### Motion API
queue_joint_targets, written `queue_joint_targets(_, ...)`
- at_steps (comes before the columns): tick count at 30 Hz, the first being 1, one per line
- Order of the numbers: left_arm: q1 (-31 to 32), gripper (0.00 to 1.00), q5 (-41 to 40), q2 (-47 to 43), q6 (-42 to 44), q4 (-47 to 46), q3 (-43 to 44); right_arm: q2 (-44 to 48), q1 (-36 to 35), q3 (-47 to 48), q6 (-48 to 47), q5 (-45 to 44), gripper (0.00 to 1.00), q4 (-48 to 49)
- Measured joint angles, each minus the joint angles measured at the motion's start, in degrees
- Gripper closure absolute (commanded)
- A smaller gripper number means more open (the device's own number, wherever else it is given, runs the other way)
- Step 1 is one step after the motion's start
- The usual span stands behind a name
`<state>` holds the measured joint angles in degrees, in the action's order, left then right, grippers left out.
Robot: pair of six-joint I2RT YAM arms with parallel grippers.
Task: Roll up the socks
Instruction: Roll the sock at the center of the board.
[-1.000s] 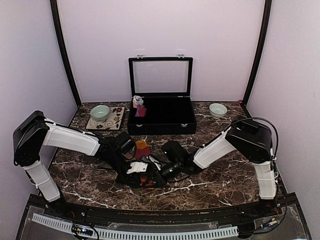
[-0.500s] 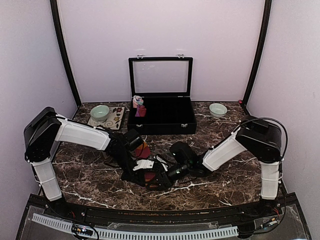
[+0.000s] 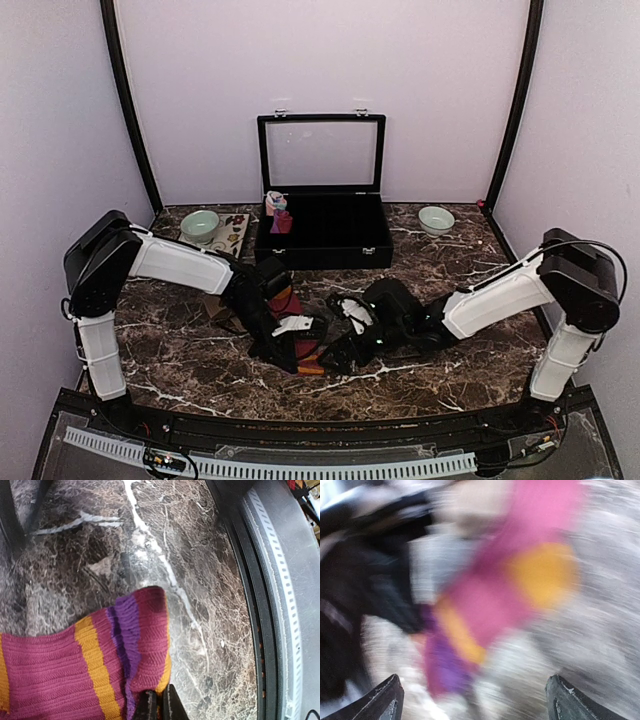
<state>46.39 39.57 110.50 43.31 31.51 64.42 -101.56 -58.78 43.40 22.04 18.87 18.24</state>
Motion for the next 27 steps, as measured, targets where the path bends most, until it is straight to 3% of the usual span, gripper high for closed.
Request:
queue_joint_targets(3, -0.85, 1.0, 1.27, 0.48, -0.28, 0.9, 0.17, 6.62, -0.02, -0.7, -0.83, -16.72, 0.01, -10.1)
queue_joint_targets(6, -1.57, 1.0, 2.21, 0.76, -0.44, 1.86, 0.22, 16.35, 0.17, -3.8, -1.07, -29.77, 0.01, -14.25)
queue_joint_targets(10, -2.21, 1.0, 3.28, 1.22, -0.52, 2.54, 0.39, 26.6, 1.2, -8.35, -0.48, -38.07, 0.01, -12.74)
queue_joint_targets(15, -3.06, 1.0, 4.26, 1.77, -0.63, 4.17, 0.87, 25.99, 1.22, -12.98, -3.5, -35.39, 0.01, -7.48)
queue_joint_targets(21, -4.13, 1.0, 5.9, 3.19, -0.68, 6.71, 2.05, 22.14, -2.82, -16.2, -13.64, -23.39, 0.01, -0.07)
queue_joint_targets(27, -5.09, 1.0, 8.11, 4.76, -0.76, 8.33, 2.99, 16.94, -5.18, -13.55, -20.39, -14.95, 0.1, 3.37)
